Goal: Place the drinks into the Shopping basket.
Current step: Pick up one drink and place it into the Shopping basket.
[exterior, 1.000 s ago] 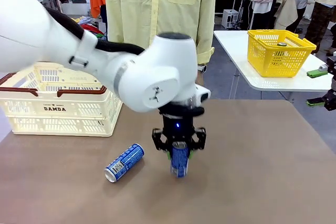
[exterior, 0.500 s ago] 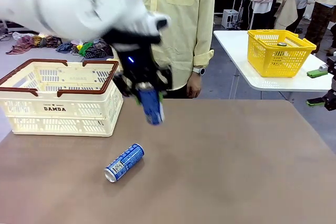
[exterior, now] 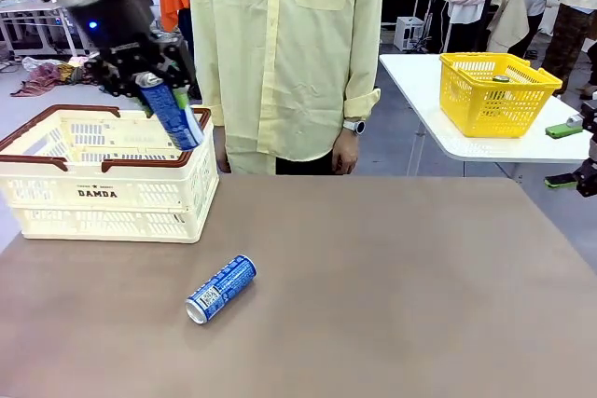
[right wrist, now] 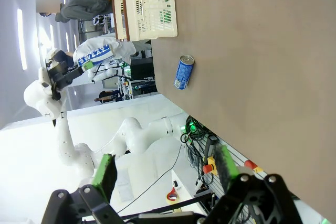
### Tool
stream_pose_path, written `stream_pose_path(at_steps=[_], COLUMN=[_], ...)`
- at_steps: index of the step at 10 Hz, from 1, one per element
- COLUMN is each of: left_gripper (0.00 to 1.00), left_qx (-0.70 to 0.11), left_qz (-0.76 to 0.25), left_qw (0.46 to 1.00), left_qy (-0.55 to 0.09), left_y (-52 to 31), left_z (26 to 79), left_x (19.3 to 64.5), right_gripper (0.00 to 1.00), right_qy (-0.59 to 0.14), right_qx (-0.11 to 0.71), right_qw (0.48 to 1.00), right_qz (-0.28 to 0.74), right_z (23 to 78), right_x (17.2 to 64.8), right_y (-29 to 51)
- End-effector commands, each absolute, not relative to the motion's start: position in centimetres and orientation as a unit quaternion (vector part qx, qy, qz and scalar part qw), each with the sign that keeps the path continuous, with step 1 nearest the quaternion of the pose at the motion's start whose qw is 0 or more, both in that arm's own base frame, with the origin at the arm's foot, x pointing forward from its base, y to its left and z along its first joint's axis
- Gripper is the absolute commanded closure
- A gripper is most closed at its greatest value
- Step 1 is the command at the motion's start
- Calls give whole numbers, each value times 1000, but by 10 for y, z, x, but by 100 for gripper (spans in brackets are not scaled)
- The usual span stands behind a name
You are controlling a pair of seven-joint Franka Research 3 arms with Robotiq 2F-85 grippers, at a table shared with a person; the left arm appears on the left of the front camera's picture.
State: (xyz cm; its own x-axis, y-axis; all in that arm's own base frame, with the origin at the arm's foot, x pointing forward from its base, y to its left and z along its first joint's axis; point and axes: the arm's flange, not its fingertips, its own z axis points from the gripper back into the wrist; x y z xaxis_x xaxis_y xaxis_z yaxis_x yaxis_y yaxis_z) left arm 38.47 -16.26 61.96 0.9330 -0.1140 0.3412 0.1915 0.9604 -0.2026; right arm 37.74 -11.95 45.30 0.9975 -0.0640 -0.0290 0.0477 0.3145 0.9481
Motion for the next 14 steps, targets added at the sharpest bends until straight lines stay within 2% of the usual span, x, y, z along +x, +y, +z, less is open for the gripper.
stream_pose_path(at_steps=[1, 5, 6, 7, 9, 10, 11, 14], left_gripper=[100, 100, 100, 100, 100, 100, 100, 100], left_qx=[-117, -112, -77, -58, -79, -70, -87, -57], left_qz=[-75, -82, -50, -29, -97, -82, -92, -97], left_qw=[979, 978, 975, 976, 974, 978, 982, 988], left_qy=[-153, -154, -202, -208, -187, -180, -141, -105], left_y=[-181, -177, -166, -139, -90, -70, -54, -36], left_z=[632, 619, 619, 627, 625, 618, 604, 555], left_x=[375, 378, 405, 435, 484, 507, 524, 556], right_gripper=[0, 0, 0, 0, 0, 0, 0, 0], right_qy=[-4, -4, -4, -4, -4, -4, -4, -4], right_qx=[581, 581, 581, 581, 581, 581, 581, 581], right_qw=[813, 813, 813, 813, 813, 813, 813, 813], right_qz=[-28, -28, -28, -28, -28, -28, -28, -28], right_z=[455, 455, 455, 455, 455, 455, 455, 455], right_x=[377, 377, 377, 377, 377, 377, 377, 377], right_y=[-121, -121, -121, -121, -121, -121, -121, -121])
